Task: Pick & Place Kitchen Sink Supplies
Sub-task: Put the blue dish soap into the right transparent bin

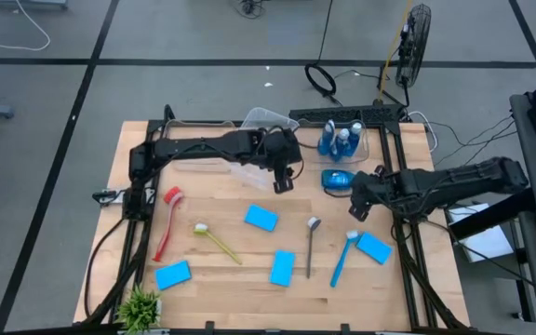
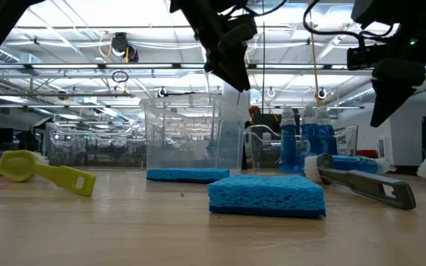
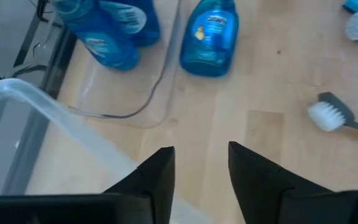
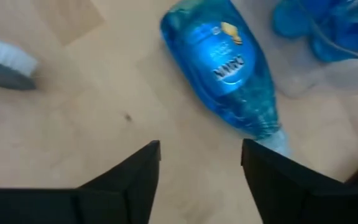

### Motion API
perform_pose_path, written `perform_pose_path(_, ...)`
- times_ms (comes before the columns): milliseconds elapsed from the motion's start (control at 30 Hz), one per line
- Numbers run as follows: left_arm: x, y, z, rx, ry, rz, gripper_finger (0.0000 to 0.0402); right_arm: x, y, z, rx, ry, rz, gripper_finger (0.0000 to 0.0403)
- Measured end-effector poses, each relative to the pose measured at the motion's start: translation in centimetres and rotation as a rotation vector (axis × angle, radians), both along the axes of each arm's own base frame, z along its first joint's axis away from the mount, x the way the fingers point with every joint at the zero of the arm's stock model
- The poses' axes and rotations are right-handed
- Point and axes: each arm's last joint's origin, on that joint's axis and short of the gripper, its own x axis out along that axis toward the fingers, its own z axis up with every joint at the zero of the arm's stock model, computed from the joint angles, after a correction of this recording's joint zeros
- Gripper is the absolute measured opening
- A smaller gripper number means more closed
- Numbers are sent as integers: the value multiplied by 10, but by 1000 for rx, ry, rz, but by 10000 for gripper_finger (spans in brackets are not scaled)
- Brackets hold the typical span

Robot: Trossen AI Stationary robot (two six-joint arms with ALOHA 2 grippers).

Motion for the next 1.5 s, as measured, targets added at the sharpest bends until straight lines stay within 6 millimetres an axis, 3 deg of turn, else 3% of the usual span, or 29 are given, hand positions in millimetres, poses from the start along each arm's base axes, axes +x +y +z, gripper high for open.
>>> perform_pose_path(300,-6,29,0,14,8,18,186,-3,-23,-4,3,90,-86,265)
perform_pose_path(600,-15,57,0,-49,-11,32,204,1,-38,-14,38,205,-26,270)
perform_pose_path(867,-20,67,5,-71,-32,-5,196,2,-47,-19,118,233,-21,270)
perform_pose_path(1333,-61,81,71,48,-207,7,219,4,-63,-30,169,303,-92,270)
perform_pose_path(1500,-71,74,91,92,-269,-21,210,3,-68,-32,177,312,-128,270)
